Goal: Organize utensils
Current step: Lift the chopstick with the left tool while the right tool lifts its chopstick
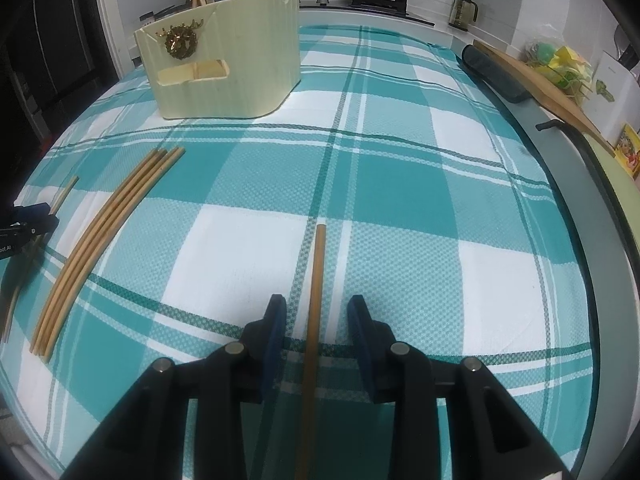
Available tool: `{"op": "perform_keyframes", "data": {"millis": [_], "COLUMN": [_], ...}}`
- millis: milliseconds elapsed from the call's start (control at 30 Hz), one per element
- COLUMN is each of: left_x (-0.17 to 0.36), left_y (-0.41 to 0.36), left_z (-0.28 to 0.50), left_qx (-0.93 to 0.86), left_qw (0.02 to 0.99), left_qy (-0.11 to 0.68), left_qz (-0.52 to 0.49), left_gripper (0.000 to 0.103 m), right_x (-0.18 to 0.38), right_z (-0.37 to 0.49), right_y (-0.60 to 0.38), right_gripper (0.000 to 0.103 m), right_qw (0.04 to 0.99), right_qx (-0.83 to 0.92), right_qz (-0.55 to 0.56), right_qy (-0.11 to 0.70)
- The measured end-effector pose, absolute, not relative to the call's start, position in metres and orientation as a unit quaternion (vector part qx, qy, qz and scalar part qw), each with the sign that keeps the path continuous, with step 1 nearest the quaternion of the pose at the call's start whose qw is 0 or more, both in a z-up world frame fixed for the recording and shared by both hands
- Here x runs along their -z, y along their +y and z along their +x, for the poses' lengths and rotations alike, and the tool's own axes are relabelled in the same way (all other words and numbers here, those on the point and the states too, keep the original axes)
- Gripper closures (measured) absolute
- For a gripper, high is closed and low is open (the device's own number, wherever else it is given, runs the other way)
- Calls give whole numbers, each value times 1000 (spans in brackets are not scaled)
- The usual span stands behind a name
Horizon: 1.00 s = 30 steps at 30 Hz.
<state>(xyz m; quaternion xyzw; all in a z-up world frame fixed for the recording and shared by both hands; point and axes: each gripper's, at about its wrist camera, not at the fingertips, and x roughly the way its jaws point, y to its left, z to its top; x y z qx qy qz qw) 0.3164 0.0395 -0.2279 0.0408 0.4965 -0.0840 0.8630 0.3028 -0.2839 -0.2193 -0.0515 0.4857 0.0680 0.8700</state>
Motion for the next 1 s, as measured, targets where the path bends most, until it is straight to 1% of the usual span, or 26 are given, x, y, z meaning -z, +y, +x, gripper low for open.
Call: {"op": "perform_keyframes", "data": {"millis": [300, 533, 600, 667, 700, 733, 767, 800, 833, 867, 900, 933, 1000], "left_x": [227, 226, 226, 226, 225, 225, 225, 225, 225, 225, 225, 225, 224], "left_y": [40, 40, 39, 38, 37, 36, 35, 35, 34, 32, 31, 29, 25], "left_z": [321, 331, 337, 344, 348, 353, 358, 363, 368, 373, 377, 380, 383], "left_qx": [94, 112, 115, 122, 124, 127, 129, 131, 133, 134, 135, 134, 129], "left_qw": [858, 847, 844, 841, 839, 836, 834, 832, 831, 830, 831, 832, 836], "left_qy": [503, 516, 520, 524, 527, 531, 534, 536, 538, 539, 538, 537, 532], "left_qz": [49, 63, 65, 63, 61, 59, 56, 53, 49, 44, 43, 44, 45], "left_gripper": [53, 56, 62, 77, 81, 89, 93, 93, 94, 95, 96, 98, 98], "right_x": [219, 218, 217, 217, 216, 216, 216, 216, 215, 215, 215, 216, 216], "right_z": [308, 316, 320, 326, 329, 334, 337, 342, 346, 350, 354, 358, 366], "right_y": [-283, -281, -280, -277, -275, -273, -271, -269, -267, -265, -263, -261, -259], "right_gripper": [70, 70, 70, 72, 76, 79, 80, 84, 90, 92, 96, 97, 97], "right_qw": [861, 845, 842, 838, 837, 836, 836, 835, 835, 835, 835, 835, 837], "right_qx": [-75, -90, -92, -93, -94, -95, -96, -96, -95, -95, -96, -96, -95], "right_qz": [-58, -71, -78, -84, -87, -91, -93, -95, -99, -101, -101, -100, -94], "right_qy": [499, 522, 527, 531, 531, 532, 533, 533, 533, 533, 533, 532, 530]}}
